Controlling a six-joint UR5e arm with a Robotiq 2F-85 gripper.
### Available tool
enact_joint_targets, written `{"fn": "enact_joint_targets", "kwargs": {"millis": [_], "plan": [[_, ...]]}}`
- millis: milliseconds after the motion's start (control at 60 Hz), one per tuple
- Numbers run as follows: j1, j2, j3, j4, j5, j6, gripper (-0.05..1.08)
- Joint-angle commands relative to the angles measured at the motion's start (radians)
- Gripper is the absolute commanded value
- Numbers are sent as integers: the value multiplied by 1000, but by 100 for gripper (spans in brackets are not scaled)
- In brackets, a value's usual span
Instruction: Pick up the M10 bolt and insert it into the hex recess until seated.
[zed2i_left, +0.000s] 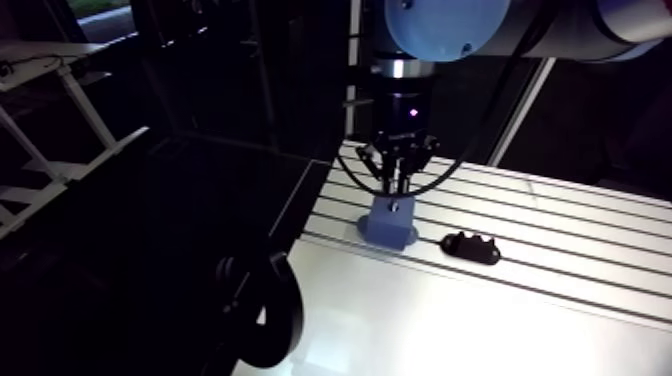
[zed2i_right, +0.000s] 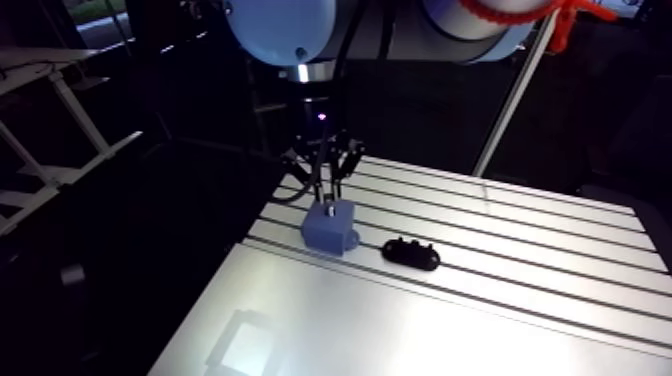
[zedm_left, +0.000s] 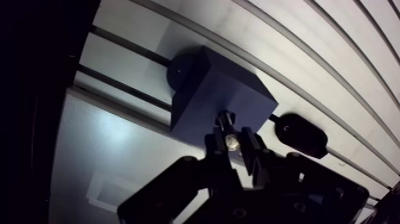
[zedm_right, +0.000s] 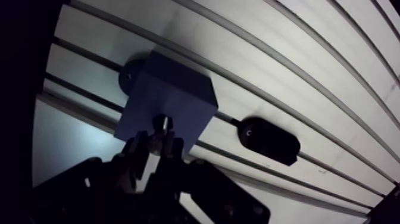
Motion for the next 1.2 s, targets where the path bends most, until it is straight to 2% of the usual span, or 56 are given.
{"fn": "enact_joint_targets", "kwargs": {"millis": [17,617,650,667,683,700,717,733,750,767,783,800,817,833,850,867,883,900,1200], "plan": [[0,0,3,-2,1,0,108],[0,2,6,-6,1,-2,107],[0,2,6,-6,0,-3,99],[0,2,6,-6,0,-3,99],[0,0,6,-6,1,-3,88],[0,0,6,-6,1,-3,88],[0,2,7,-6,2,-5,72],[0,2,7,-6,2,-5,72],[0,2,8,-4,1,-9,58],[0,2,8,-4,1,-9,58],[1,0,9,-6,2,-16,46],[1,0,9,-6,2,-16,46],[1,0,12,-6,4,-25,34],[1,0,12,-6,4,-25,34],[1,0,14,-6,3,-31,21],[1,0,14,-6,3,-31,21],[1,0,16,-6,1,-35,4],[1,0,19,-6,2,-38,1],[-3,0,22,-33,1,-37,0]]}}
